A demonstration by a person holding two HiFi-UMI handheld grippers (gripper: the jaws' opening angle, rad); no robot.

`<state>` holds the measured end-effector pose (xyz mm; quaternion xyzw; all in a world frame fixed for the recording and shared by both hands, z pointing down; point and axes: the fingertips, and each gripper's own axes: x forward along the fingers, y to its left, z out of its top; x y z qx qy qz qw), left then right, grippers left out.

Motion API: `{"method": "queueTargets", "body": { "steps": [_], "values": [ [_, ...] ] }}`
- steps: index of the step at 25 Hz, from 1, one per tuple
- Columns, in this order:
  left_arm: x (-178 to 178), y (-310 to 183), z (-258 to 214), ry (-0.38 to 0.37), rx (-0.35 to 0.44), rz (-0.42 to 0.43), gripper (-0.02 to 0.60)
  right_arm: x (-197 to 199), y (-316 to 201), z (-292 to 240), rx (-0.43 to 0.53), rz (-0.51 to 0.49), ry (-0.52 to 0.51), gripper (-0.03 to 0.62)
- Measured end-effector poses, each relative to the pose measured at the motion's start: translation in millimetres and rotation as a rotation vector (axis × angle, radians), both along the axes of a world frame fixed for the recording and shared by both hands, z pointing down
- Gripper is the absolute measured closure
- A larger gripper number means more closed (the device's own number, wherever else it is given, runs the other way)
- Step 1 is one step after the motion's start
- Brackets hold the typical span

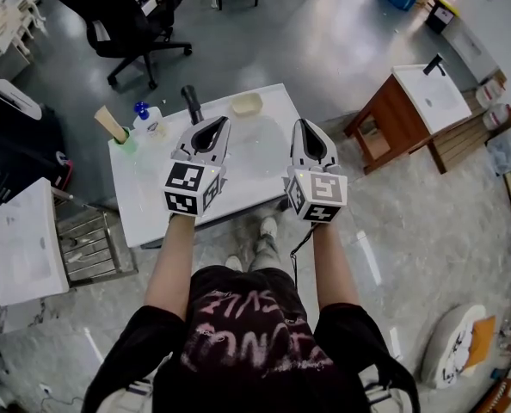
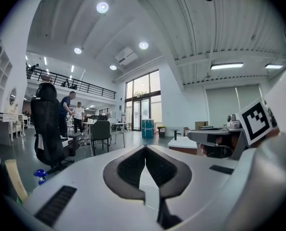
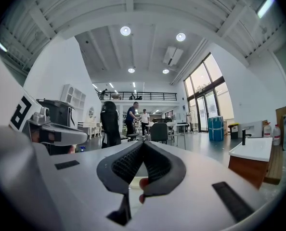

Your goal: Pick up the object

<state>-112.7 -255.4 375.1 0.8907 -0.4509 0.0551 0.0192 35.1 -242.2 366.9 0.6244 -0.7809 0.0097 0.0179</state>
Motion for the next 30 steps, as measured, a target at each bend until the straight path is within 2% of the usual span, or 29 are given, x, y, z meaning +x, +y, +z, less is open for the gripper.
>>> {"method": "queueTargets", "body": {
  "steps": [16, 30],
  "values": [
    [57.1, -119.5, 18.5, -0.005, -0.044, -0.068, 0.566, 55.4, -129.5, 16.0, -0.038, -0.071, -0.027, 0.579],
    [89.5, -174.4, 25.9, -0.013, -0.05, -0.11, 0.566, 88.0, -186.9, 24.1, -0.046, -0.116, -0.042, 0.579]
  ]
}}
